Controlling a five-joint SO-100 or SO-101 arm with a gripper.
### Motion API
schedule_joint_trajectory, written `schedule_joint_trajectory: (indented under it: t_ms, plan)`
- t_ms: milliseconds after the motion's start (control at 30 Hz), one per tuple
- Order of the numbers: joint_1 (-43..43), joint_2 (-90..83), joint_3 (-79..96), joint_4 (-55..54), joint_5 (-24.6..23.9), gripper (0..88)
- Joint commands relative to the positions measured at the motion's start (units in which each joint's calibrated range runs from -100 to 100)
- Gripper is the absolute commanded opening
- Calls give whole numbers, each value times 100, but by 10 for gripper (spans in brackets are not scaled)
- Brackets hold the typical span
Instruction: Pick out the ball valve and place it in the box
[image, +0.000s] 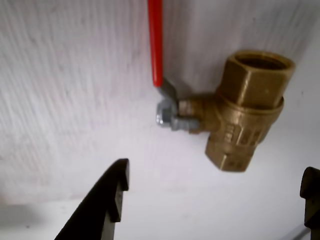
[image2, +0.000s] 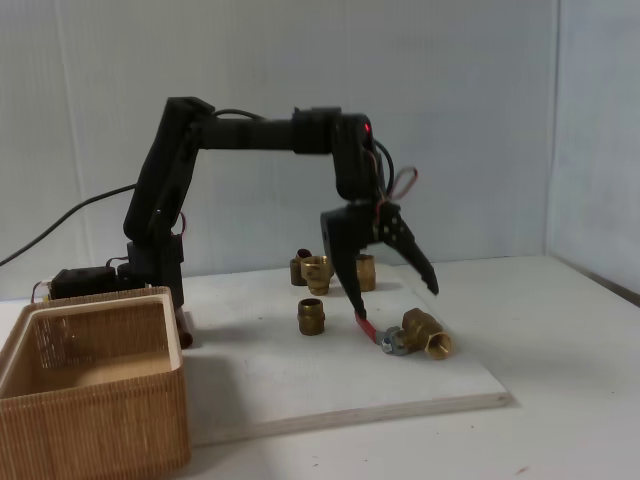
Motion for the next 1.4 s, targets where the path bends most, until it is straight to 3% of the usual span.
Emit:
schedule_joint_trajectory:
  t_ms: [0,633,1367]
  plan:
    - [40,130,-65,-132,27,362]
    - [26,1461,-1761,-71,-15,359]
    - [-11,1596,-2204,411,-108,358]
